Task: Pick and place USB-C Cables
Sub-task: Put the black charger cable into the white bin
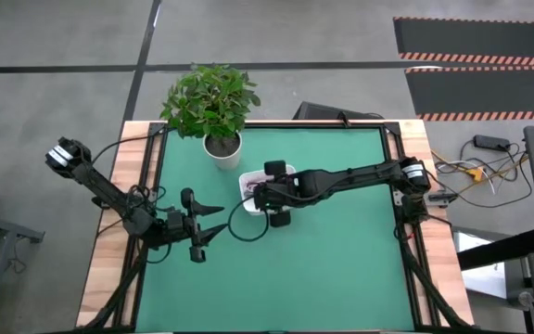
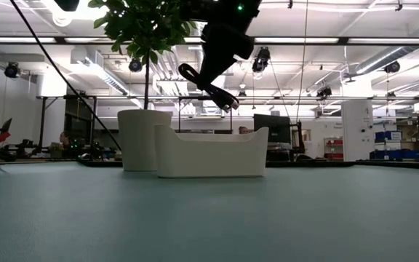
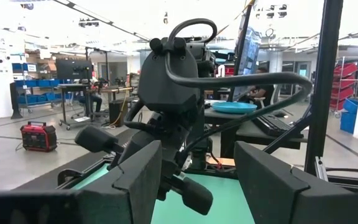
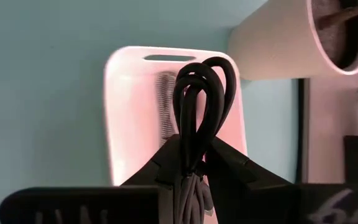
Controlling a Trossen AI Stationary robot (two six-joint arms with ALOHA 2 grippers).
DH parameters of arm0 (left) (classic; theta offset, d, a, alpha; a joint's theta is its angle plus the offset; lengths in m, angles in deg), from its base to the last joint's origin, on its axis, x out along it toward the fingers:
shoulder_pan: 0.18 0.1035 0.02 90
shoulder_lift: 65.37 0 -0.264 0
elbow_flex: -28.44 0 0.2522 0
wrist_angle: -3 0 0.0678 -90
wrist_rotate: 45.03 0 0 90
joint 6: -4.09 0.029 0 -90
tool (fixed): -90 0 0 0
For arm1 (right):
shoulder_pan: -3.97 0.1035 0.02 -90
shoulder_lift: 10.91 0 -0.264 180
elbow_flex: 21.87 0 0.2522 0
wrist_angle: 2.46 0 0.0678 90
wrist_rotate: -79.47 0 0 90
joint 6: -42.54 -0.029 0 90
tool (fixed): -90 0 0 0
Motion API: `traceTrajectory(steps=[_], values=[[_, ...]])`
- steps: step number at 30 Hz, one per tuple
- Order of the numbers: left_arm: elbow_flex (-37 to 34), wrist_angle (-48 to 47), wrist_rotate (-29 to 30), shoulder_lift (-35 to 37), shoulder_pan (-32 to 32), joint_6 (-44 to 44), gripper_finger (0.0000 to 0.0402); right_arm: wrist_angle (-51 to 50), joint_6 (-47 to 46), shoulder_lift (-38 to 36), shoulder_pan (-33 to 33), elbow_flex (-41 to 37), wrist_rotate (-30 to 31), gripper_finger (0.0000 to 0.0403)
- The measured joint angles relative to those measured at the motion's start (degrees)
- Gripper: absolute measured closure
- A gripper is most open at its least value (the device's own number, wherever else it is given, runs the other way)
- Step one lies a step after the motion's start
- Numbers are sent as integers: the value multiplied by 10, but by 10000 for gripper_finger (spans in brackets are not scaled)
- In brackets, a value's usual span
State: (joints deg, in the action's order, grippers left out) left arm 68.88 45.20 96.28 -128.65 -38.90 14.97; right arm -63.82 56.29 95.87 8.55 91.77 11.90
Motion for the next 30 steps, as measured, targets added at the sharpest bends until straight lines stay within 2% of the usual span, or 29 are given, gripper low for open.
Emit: traceTrajectory(steps=[30], values=[[0, 0, 0, 0, 0, 0, 214, 9, -12, -1, -6, -36, -15, 355]])
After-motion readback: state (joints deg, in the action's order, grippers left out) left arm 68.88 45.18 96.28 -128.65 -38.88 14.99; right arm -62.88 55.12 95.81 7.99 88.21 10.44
